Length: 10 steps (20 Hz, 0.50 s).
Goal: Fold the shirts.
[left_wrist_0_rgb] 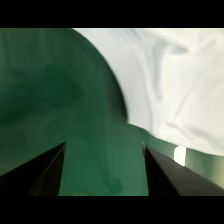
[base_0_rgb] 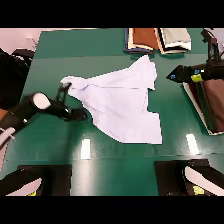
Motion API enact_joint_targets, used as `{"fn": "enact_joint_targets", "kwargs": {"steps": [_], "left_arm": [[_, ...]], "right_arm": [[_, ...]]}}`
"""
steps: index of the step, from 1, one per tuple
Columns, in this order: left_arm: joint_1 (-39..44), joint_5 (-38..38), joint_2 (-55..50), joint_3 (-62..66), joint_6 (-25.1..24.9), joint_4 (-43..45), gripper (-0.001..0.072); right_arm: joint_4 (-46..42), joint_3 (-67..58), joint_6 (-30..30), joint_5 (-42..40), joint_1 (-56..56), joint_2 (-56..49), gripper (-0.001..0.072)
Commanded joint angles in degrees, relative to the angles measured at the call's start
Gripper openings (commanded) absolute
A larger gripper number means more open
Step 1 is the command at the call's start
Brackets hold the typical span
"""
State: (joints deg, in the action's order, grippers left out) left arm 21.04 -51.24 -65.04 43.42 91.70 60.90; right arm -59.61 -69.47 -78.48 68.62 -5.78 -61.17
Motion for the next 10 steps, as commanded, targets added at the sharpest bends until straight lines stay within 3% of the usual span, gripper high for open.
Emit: {"fn": "enact_joint_targets", "kwargs": {"steps": [1,7,8,10], "left_arm": [[7.1,8.24,-0.33,-6.1,1.77,-6.58,0.0564],[14.01,17.33,-6.69,-5.4,0.87,-16.76,0.0562],[14.1,17.86,-7.15,-4.87,0.87,-17.05,0.0523],[13.25,18.56,-7.15,-3.13,0.85,-16.31,0.021]], "right_arm": [[0.09,0.87,-0.04,-1.46,2.19,1.4,0.0452],[0.13,0.9,-0.83,-1.62,4.66,1.4,0.0452],[0.09,0.87,-1.11,-1.6,4.63,1.4,0.0453],[0.07,0.9,-1.16,-1.07,4.13,1.4,0.0452]]}}
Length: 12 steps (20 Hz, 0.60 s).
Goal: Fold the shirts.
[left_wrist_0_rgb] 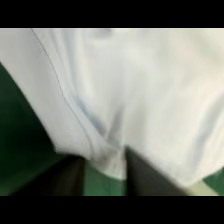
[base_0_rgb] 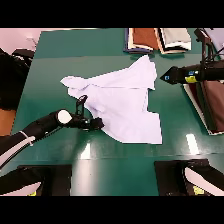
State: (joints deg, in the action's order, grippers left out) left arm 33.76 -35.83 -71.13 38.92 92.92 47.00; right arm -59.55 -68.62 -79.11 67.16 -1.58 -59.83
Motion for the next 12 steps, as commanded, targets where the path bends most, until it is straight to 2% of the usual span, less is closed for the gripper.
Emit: {"fn": "enact_joint_targets", "kwargs": {"steps": [1,2,5,8,12], "left_arm": [[-0.87,1.92,-0.7,2.56,-0.39,-1.38,0.0054],[-3.15,-0.52,0.22,3.98,-0.39,1.01,0.0026],[-12.92,-8.02,6.36,6.84,-0.02,12.7,0.0025],[-25.14,-12.68,14.6,6.91,0.04,22.25,0.0025],[-36.41,-14.97,16.79,6.93,-1.05,31.45,0.0026]], "right_arm": [[-0.04,0.04,-0.52,1.09,-0.42,0.07,0.0452],[-0.09,0.04,-0.52,2.47,-0.72,0.09,0.0453],[-0.55,1.42,-0.5,4.96,-3.61,1.68,0.0453],[-0.52,8.81,-0.5,5.01,-7.76,6.93,0.0452],[-0.35,18.67,-0.5,5.03,-11.37,12.28,0.0452]]}}
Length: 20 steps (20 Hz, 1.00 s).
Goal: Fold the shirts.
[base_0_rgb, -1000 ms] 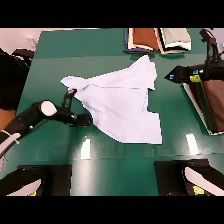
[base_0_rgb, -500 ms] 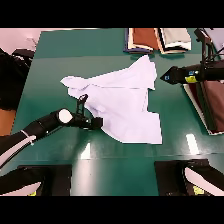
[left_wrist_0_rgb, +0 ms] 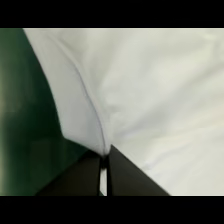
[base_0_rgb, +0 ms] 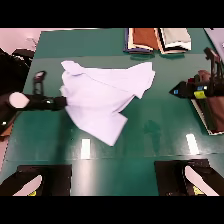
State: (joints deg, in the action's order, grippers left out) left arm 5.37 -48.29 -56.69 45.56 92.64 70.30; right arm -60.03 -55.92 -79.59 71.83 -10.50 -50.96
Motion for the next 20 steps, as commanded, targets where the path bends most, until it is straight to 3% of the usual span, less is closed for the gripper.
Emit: {"fn": "enact_joint_targets", "kwargs": {"steps": [1,2,4,10,20], "left_arm": [[-10.54,-1.53,2.34,0.26,-0.74,8.17,0.0026],[-13.09,-0.42,2.34,0.28,-0.7,8.13,0.0029],[-17.11,-1.09,2.34,0.63,-0.52,7.72,0.0471],[-20.85,-16.11,2.73,-3.72,-4.68,5.05,0.0477],[-20.63,-15.08,7.23,-21.86,-8.98,-10.73,0.0475]], "right_arm": [[0.13,7.56,-0.02,0.37,-2.73,4.02,0.0453],[0.37,8.72,-0.02,0.31,-2.84,4.33,0.0452],[0.52,9.53,-0.02,0.11,-2.82,4.28,0.0452],[0.55,9.33,-0.02,-1.7,-2.8,4.24,0.0452],[6.32,9.35,0.13,-6.75,-2.69,4.24,0.0452]]}}
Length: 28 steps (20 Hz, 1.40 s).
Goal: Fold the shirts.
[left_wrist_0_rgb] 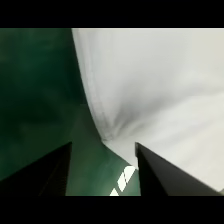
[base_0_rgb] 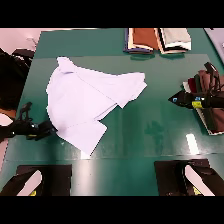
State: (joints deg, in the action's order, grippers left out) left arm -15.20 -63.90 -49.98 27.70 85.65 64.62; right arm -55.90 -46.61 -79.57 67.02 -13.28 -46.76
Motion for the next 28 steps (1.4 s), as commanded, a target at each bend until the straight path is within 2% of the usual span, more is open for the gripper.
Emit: {"fn": "enact_joint_targets", "kwargs": {"steps": [1,6,7,8,9,10,11,17,19,20,21,28], "left_arm": [[-0.07,1.55,0.52,-4.87,-2.19,-6.36,0.0474],[-0.07,7.65,0.52,-5.62,-3.58,-11.5,0.0471],[-0.07,9.42,0.5,-5.62,-3.56,-11.98,0.0328],[-0.07,10.8,0.5,-5.62,-3.65,-12.44,0.0235],[-0.07,11.82,0.52,-5.62,-3.63,-12.94,0.0233],[-0.07,12.59,0.52,-5.57,-3.72,-13.77,0.0095],[-0.07,13.53,0.52,-5.22,-4.9,-14.71,0.0025],[-0.07,11.06,0.52,8.22,-6.73,-13.55,0.0024],[-0.07,10.36,0.52,12.24,-6.82,-13.4,0.0024],[-0.07,10.05,0.52,13.31,-6.8,-13.4,0.0025],[-0.07,9.84,0.52,13.73,-6.82,-13.4,0.0024],[-0.07,6.34,0.5,13.7,-6.71,-10.51,0.0025]], "right_arm": [[2.38,0.04,0.11,-2.1,0.09,0.02,0.0452],[2.36,0.04,0.09,-2.4,0.11,0.02,0.0452],[2.38,0.04,0.09,-2.56,0.09,0.02,0.0452],[2.36,0.04,0.09,-2.51,0.09,0.02,0.0452],[2.36,0.04,0.09,-2.49,0.11,0.02,0.0452],[2.36,0.04,0.09,-2.54,0.11,-0.04,0.0451],[2.38,0.0,0.09,-2.51,0.11,-0.55,0.0451],[2.58,-0.2,0.09,-5.57,0.11,-11.74,0.0452],[5.84,-0.22,1.27,-8.26,0.11,-16.92,0.0451],[8.74,-0.22,3.17,-9.75,0.31,-19.28,0.0442],[10.58,-0.85,4.35,-11.54,1.22,-21.9,0.0399],[10.71,-19.78,4.02,-14.88,11.23,-43.65,0.0384]]}}
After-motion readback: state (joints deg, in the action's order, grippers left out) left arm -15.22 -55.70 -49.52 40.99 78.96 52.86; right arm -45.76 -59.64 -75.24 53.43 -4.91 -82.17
